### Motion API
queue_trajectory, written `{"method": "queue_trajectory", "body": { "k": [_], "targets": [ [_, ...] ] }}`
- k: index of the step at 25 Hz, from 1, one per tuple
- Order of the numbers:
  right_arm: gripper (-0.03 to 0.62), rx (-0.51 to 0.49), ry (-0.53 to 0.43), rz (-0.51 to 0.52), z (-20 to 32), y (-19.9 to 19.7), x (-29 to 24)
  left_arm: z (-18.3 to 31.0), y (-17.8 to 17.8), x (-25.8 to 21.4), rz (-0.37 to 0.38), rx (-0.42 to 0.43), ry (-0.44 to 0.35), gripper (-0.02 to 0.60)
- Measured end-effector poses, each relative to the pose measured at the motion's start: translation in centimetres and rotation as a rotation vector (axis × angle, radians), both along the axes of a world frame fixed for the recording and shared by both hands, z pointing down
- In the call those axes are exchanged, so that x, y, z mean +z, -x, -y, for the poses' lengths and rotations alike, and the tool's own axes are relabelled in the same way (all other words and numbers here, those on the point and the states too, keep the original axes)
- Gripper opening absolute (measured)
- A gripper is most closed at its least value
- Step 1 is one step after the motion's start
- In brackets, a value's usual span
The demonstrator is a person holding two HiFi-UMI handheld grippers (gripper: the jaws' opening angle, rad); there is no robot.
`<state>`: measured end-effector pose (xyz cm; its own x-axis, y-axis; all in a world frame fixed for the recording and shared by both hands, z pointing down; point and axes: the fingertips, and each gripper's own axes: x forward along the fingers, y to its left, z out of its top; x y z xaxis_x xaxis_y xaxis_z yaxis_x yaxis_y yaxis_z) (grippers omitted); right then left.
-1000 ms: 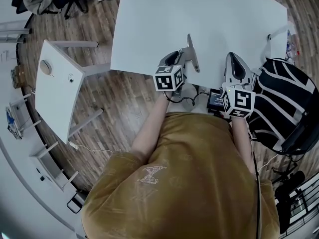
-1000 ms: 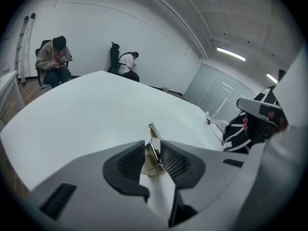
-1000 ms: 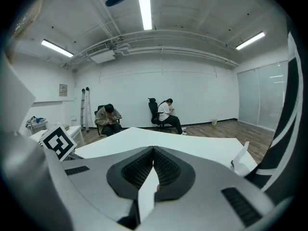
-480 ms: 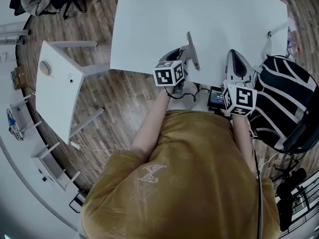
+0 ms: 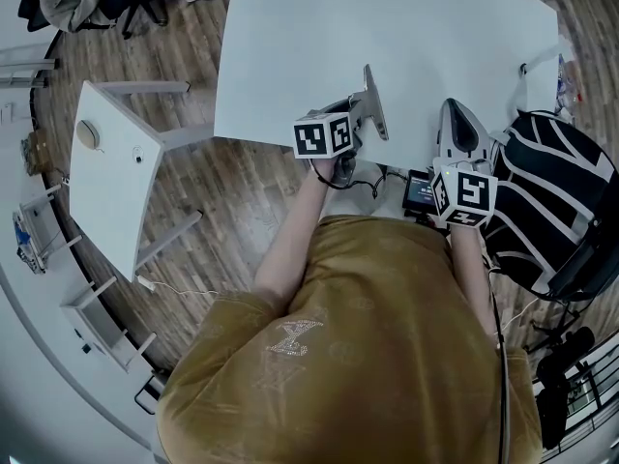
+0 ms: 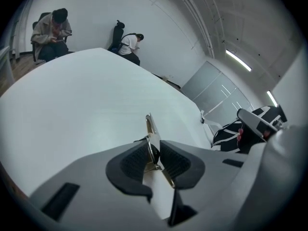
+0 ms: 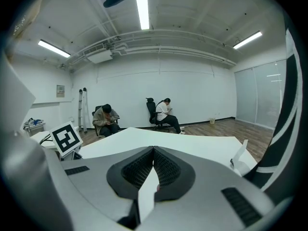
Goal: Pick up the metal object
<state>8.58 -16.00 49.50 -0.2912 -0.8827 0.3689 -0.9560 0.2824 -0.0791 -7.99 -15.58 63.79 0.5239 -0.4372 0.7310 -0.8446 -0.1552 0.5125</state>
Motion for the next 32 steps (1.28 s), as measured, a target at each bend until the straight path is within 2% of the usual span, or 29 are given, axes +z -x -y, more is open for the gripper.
{"method": "queue_trajectory", "body": {
  "k": [5, 10, 16, 24, 32],
  "targets": [
    [0.009, 0.001, -0.001, -0.005, 0.1, -0.1, -0.1, 0.0, -1.0, 0.2, -0.107, 0.02, 0.118, 0.054],
    [0.009, 0.005, 0.003, -0.002, 0.0, -0.6, 0.1, 0.4, -2.0, 0.0, -0.209, 0.018, 0.163, 0.024],
    [0.009, 0.004, -0.006, 0.008, 0.2, -0.5, -0.4, 0.4, -2.6, -0.4, -0.311, 0.018, 0.177, 0.009],
    [0.009, 0.029, -0.023, -0.004, -0.2, -1.7, -0.8, 0.0, -4.1, -0.6, -0.453, -0.039, 0.191, 0.009],
    [0.009, 0.093, -0.065, -0.011, -0.7, -3.5, -2.3, -0.2, -7.1, -4.9, -0.622, -0.068, 0.122, 0.008]
  ]
}}
